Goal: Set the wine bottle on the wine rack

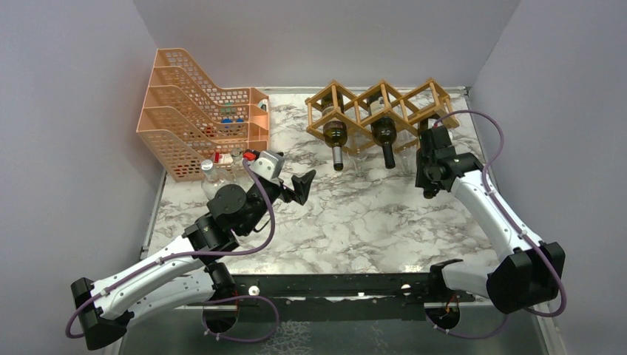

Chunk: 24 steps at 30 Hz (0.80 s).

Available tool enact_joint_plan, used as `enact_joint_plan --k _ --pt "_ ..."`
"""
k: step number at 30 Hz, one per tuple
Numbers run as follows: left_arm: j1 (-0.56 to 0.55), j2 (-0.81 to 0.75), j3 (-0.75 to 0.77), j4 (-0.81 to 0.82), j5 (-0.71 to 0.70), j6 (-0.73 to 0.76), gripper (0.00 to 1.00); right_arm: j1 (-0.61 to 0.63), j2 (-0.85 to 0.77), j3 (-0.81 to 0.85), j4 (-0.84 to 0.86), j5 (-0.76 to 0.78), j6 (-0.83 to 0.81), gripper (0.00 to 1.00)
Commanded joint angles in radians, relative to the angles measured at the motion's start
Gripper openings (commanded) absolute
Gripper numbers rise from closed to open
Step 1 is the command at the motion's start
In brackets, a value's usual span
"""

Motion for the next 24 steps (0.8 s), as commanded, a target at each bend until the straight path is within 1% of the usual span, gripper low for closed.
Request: enact_joint_plan --k 1,10,13,17,24 --pt "-0.004 -0.018 -0.011 0.004 -0.009 -0.011 0.99 -0.016 0.027 0.072 0.179 -0.063 -0.133 0.01" --pt "-0.004 -0.019 -0.014 0.001 -0.013 -0.001 0.99 -0.075 0.181 0.137 0.281 -0.089 -0.357 0.01" --pt "-0.004 -0.015 -0.017 0.005 -0.013 0.001 0.99 -0.093 0.212 0.146 0.324 -0.132 -0.425 0.01" --pt "-0.004 -0.007 -0.018 0.003 -0.015 0.009 0.99 -0.109 0.234 0.155 0.364 -0.173 -0.478 0.01" --pt "-0.005 0.002 -0.020 0.004 -0.016 0.015 0.99 -0.118 0.269 0.161 0.400 -0.143 -0.546 0.02"
